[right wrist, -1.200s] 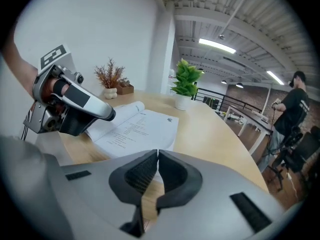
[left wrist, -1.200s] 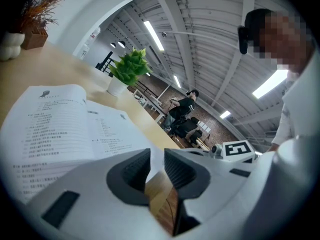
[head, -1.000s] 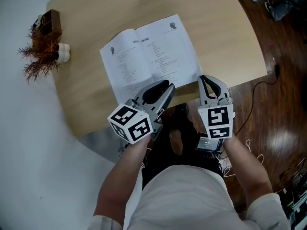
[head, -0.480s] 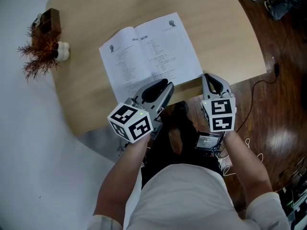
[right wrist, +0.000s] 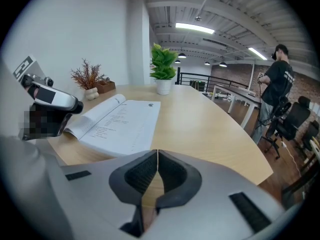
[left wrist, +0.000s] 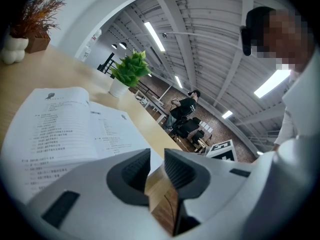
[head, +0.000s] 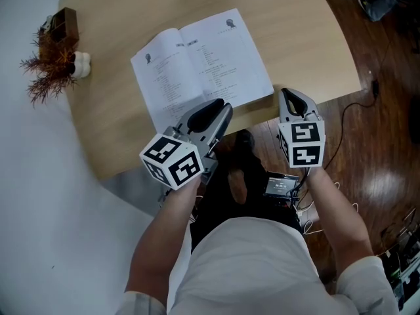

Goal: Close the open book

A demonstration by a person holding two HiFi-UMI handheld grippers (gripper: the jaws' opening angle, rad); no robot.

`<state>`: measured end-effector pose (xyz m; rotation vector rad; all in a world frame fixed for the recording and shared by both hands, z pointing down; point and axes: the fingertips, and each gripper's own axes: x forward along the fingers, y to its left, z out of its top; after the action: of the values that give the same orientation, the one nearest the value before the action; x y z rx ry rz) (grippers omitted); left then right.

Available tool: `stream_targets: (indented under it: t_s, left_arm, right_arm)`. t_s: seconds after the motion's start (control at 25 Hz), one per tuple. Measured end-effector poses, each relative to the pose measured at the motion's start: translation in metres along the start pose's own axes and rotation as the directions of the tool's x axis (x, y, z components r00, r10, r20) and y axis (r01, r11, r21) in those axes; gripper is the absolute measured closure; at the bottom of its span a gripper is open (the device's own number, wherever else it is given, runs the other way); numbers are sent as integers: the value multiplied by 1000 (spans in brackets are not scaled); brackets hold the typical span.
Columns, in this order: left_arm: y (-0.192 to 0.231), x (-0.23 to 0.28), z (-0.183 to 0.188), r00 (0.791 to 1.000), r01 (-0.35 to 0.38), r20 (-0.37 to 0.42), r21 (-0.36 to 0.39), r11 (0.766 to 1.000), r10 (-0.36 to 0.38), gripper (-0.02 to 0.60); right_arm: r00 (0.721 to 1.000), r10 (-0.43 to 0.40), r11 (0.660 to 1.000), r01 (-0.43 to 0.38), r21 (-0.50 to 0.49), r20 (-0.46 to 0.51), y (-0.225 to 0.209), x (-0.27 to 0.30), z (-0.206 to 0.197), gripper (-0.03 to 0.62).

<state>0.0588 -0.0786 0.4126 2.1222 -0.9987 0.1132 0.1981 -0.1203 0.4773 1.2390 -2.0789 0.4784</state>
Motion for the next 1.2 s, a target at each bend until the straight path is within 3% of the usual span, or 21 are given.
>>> stream_targets:
  t_s: [0.76, 1.2]
  left_arm:
    - [-15, -47, 22, 998, 12, 64, 28, 1000, -13, 520]
    - [-45, -96, 43, 991, 32, 127, 83, 996, -43, 520]
  right_arm:
    - [995, 24, 1000, -23, -12, 98, 15, -40, 45, 592]
    - [992, 46, 996, -37, -77, 119, 47, -81, 62, 592]
